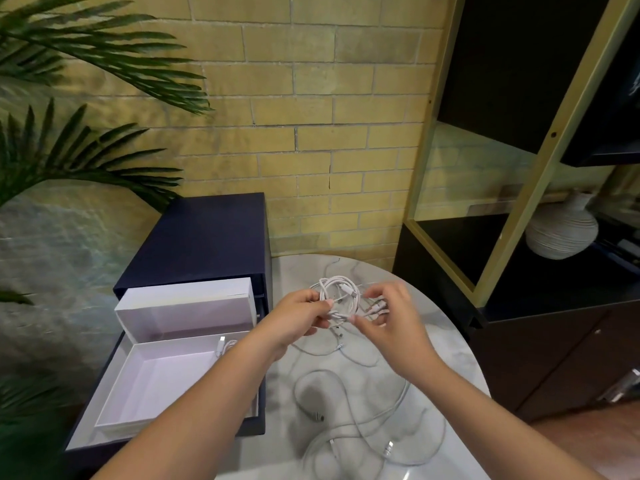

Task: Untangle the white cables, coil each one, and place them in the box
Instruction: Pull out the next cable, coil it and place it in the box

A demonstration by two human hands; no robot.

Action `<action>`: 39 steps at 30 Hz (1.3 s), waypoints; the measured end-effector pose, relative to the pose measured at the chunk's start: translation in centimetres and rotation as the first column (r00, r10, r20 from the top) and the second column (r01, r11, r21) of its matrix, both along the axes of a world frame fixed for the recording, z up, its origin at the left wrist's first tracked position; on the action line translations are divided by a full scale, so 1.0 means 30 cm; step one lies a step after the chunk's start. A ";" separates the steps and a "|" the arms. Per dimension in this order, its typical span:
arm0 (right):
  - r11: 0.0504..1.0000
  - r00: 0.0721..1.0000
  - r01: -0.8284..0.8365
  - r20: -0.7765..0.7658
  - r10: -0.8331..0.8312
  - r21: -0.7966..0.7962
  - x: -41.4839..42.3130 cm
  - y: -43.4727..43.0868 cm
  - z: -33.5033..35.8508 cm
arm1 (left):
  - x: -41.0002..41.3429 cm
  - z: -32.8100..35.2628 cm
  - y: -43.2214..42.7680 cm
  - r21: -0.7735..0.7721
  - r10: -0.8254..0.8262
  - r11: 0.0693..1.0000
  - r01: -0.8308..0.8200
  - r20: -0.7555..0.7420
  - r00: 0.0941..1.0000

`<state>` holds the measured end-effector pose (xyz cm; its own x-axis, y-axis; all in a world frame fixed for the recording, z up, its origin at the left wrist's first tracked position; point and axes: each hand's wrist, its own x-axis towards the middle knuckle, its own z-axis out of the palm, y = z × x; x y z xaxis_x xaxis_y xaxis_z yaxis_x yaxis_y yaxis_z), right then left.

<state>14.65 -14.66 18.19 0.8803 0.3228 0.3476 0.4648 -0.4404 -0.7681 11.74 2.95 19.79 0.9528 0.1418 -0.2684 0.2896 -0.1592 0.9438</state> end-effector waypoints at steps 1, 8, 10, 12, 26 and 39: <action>0.996 0.995 -0.033 0.088 0.041 -0.088 -0.005 0.001 -0.005 | 0.000 -0.004 -0.005 0.000 -0.010 1.000 0.010 -0.007 1.000; 0.818 0.888 0.101 0.422 0.182 -0.567 0.009 0.017 0.003 | -0.009 -0.017 -0.028 0.129 -0.035 0.991 0.030 0.037 0.999; 0.762 0.869 0.134 0.444 0.216 -0.634 0.010 0.025 0.007 | -0.008 -0.021 -0.034 0.163 -0.019 0.987 0.009 0.062 0.998; 0.765 0.870 0.126 0.441 0.220 -0.631 0.012 0.034 0.016 | -0.004 -0.022 -0.036 0.203 0.026 0.978 -0.043 0.087 0.996; 0.991 0.991 0.105 -0.076 -0.111 -0.080 0.034 0.042 0.006 | -0.023 -0.012 -0.069 0.077 0.238 0.960 -0.267 0.267 0.934; 0.783 0.731 0.163 -0.606 0.312 0.600 0.042 0.046 0.036 | -0.029 -0.021 -0.065 0.145 0.097 0.977 -0.156 0.346 0.933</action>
<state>15.91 -13.28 19.28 0.9267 0.3409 -0.1585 -0.2403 0.2129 -0.9470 10.86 1.00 19.14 0.9539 0.2823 0.1014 -0.0105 -0.3062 0.9519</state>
